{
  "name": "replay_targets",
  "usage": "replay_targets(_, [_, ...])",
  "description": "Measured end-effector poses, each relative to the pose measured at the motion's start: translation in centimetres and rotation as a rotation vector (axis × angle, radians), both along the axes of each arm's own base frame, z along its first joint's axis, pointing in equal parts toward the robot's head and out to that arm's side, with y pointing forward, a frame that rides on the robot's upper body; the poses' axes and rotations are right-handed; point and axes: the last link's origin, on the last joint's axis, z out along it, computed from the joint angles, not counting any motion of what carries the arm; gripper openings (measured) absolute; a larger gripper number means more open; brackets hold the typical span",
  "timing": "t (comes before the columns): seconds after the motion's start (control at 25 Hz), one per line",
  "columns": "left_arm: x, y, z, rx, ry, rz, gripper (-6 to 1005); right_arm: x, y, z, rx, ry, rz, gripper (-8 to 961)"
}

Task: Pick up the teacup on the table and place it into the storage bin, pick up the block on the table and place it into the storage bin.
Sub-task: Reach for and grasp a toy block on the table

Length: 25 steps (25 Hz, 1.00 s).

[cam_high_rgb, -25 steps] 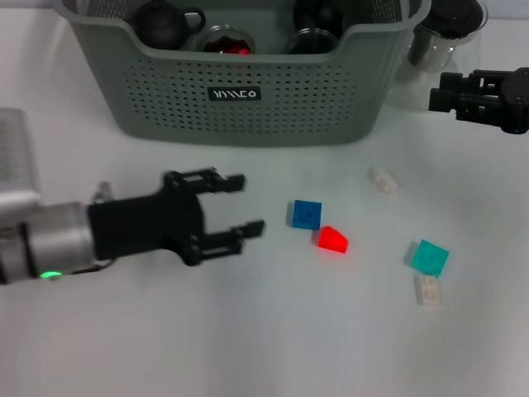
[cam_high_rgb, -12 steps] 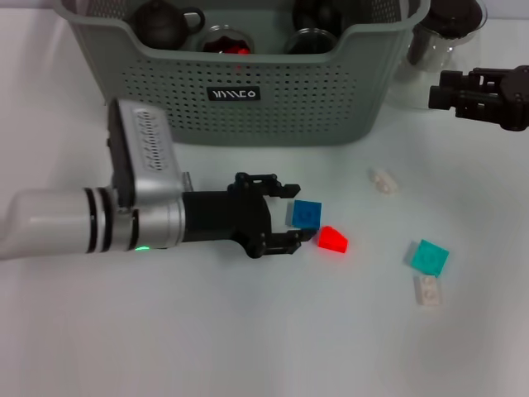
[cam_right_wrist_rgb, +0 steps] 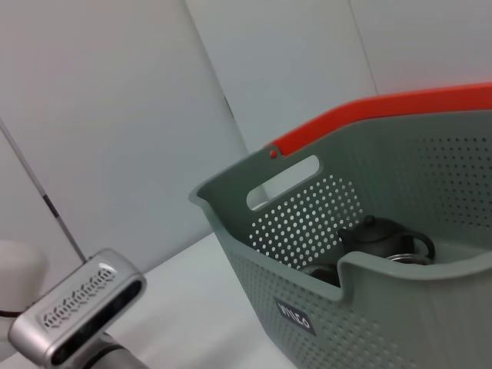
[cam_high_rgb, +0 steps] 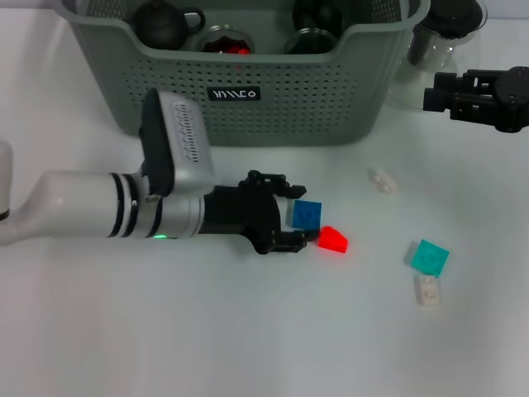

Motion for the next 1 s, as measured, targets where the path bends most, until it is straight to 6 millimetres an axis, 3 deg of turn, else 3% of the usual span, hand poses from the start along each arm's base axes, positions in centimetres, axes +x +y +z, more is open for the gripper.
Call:
replay_targets(0.6, [-0.26,-0.43,-0.33,-0.041,0.026,0.029,671,0.17,-0.01,-0.04,0.004,-0.001,-0.008,489])
replay_targets(1.0, [-0.21,-0.22,-0.28,-0.031,0.024,0.036,557,0.42,-0.16,-0.03,0.005,-0.002,-0.015,490])
